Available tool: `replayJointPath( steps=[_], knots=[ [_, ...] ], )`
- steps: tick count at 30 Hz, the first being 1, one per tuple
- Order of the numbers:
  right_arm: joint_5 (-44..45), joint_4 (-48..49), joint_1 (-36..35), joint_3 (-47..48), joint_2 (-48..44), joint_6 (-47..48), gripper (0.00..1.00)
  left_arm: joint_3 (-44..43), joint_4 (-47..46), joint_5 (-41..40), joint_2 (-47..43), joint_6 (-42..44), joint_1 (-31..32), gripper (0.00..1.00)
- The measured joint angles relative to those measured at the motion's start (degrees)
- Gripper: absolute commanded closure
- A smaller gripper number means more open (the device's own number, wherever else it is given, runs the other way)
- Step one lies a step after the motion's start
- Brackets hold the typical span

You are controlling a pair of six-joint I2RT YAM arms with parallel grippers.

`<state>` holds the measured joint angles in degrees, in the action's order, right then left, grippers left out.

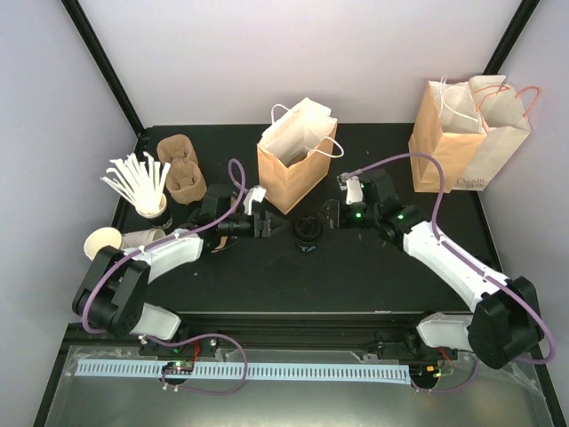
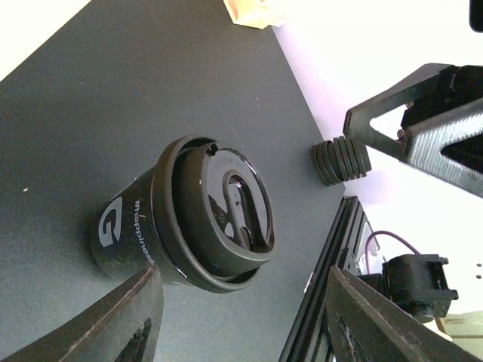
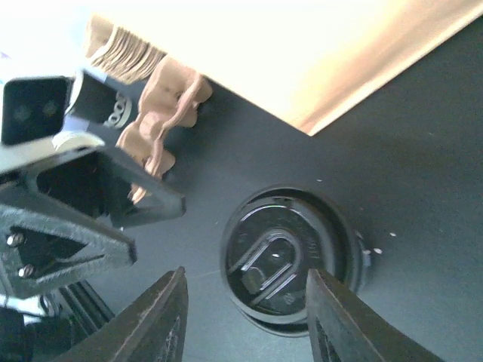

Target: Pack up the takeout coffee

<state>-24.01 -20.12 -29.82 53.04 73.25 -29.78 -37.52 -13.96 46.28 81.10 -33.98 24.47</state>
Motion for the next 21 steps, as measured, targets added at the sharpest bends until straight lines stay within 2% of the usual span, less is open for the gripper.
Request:
replayJointPath(
  steps=[5,9,10,12,13,18,21],
  knots=[
    [0.28,-0.68,4.26,-2.56,-2.51,1.49,0.27,0.0,1.11,-0.09,-0.24,0.52,0.0,0.37],
    [-0.48,-0.63,7.13,-4.81,-3.26,2.14,0.01,0.11,2.71,-0.94,-2.89,1.77,0.0,0.28],
    [-0.7,-0.59,7.54,-5.31,-3.39,2.21,0.0,0.22,3.1,-1.29,-4.15,2.19,0.0,0.25],
    [-0.87,-0.22,8.09,-6.54,-4.13,2.82,0.0,0.66,4.17,-2.64,-7.74,3.1,0.0,0.04],
    [-0.79,-0.17,8.11,-6.93,-4.59,2.86,0.0,0.92,4.63,-3.34,-9.73,3.87,-0.02,0.02],
    [0.74,0.55,8.33,-7.65,-7.04,4.11,0.0,3.8,6.45,-10.32,-19.3,4.46,-0.48,0.01],
    [0.68,1.55,8.48,-7.67,-6.19,4.44,0.0,7.02,5.79,-13.0,-21.64,3.04,-1.81,0.01]
  ],
)
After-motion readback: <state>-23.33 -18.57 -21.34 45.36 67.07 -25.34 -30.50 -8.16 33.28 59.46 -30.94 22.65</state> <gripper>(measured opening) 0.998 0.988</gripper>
